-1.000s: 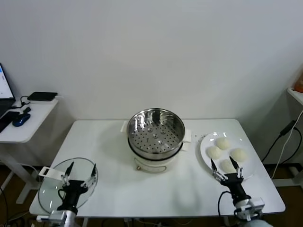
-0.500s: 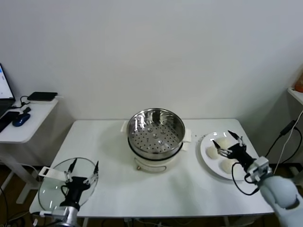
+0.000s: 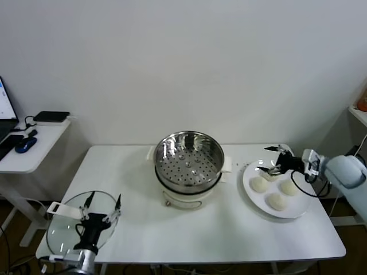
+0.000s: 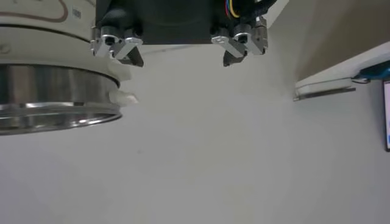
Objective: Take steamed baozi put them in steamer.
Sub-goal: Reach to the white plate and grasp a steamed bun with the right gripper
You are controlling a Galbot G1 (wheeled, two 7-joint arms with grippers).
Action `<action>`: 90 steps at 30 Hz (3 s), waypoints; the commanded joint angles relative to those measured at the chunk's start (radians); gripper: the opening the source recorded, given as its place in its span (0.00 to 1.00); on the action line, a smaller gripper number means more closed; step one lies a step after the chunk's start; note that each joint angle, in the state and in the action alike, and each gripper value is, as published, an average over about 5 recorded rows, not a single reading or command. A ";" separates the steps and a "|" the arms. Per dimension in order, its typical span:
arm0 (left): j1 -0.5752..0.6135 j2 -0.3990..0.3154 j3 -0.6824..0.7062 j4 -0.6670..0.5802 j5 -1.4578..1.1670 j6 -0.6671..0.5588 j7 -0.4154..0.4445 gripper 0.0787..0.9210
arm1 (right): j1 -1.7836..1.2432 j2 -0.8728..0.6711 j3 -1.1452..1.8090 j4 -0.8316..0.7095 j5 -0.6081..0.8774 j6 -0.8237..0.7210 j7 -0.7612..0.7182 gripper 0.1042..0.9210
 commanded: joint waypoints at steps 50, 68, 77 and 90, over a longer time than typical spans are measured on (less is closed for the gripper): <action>0.003 -0.001 -0.012 0.015 -0.015 0.008 -0.007 0.88 | 0.196 0.470 0.090 -0.726 -0.887 0.272 -0.126 0.88; 0.007 -0.002 -0.013 0.020 -0.016 0.007 -0.010 0.88 | 0.194 0.492 0.117 -0.760 -0.906 0.256 -0.149 0.88; 0.010 -0.003 -0.015 0.020 -0.016 0.006 -0.012 0.88 | 0.193 0.491 0.131 -0.763 -0.907 0.253 -0.148 0.76; 0.013 -0.005 -0.018 0.020 -0.017 0.006 -0.016 0.88 | 0.194 0.472 0.114 -0.713 -0.894 0.269 -0.155 0.70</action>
